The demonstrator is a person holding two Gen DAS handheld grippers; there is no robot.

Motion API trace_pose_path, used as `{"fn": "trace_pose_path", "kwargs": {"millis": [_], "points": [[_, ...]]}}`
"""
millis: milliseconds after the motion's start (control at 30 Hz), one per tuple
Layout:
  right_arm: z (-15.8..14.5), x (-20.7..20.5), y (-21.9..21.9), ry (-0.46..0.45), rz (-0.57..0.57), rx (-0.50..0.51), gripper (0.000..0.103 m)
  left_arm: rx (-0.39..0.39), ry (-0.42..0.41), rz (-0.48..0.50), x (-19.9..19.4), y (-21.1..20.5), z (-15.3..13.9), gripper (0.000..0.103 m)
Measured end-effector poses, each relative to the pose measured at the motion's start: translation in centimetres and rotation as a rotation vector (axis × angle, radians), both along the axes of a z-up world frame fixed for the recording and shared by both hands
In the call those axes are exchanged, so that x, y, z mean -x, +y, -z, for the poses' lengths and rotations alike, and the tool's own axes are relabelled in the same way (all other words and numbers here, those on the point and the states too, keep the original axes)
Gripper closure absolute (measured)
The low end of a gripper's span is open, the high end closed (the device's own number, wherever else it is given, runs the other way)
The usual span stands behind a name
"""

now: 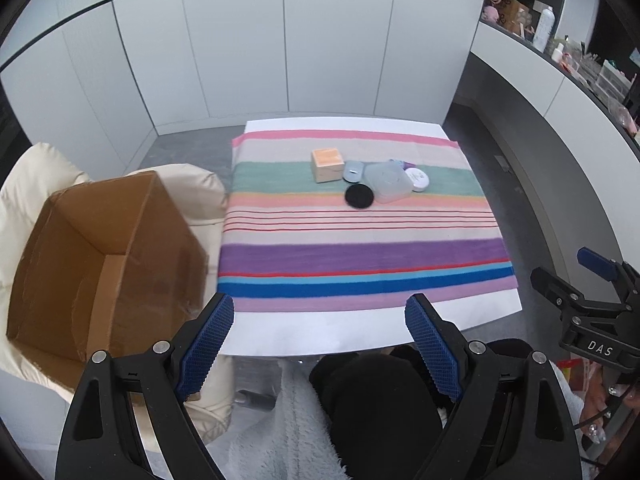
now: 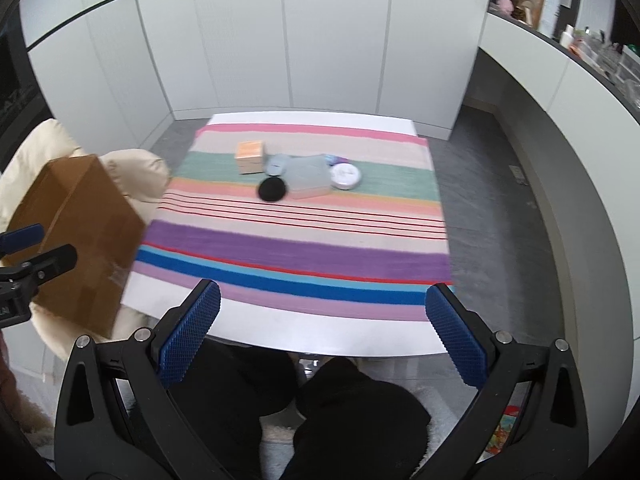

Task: Organize objects
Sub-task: 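Move both open tools back from the box toward the cloth, then grasp the black round sponge with the left tool while the right tool grasps the white round compact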

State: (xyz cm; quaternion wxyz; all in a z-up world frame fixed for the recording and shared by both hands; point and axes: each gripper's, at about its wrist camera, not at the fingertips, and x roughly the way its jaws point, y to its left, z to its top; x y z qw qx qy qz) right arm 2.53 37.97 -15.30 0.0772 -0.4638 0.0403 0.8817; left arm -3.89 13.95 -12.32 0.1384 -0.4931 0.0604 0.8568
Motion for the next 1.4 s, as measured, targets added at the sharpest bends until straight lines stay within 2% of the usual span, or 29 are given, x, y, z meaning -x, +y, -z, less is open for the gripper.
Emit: {"fn": "trace_pose_path", "kwargs": {"millis": [133,267,500,633,733,967,1100,1233,1400], "points": [[0.7,0.0,1.7,-0.010,0.024,0.024,0.000,0.027,0.009,0.006,0.9,1.0,0.3,0.014],[0.9,0.4,2.8,-0.013,0.035,0.032,0.000,0.018,0.006,-0.001,2.4,2.0,0.4,0.014],[1.7,3.2,4.8,-0.007,0.049,0.018,0.000,0.029,0.002,0.008,6.4,4.6,1.2,0.014],[2.7,5.9,6.5,-0.002,0.066,0.012,0.000,0.018,-0.079,0.027,10.9,6.1,3.4,0.014],[3.8,8.2,7.6,-0.004,0.067,0.039,0.000,0.051,-0.094,0.031,13.7,7.2,5.5,0.014],[8.3,15.0,9.6,-0.040,0.060,0.034,0.000,0.098,-0.117,0.041,18.1,8.8,10.9,0.014],[11.6,18.3,9.8,-0.057,0.027,-0.029,0.000,0.080,-0.102,0.037,20.2,9.3,13.1,0.014],[15.1,20.6,10.5,-0.087,-0.006,-0.049,0.000,0.060,-0.090,0.041,21.8,9.9,15.2,0.014],[18.6,22.9,11.0,-0.113,-0.046,-0.030,0.000,0.084,-0.099,0.084,22.4,11.3,18.1,0.014]]}}
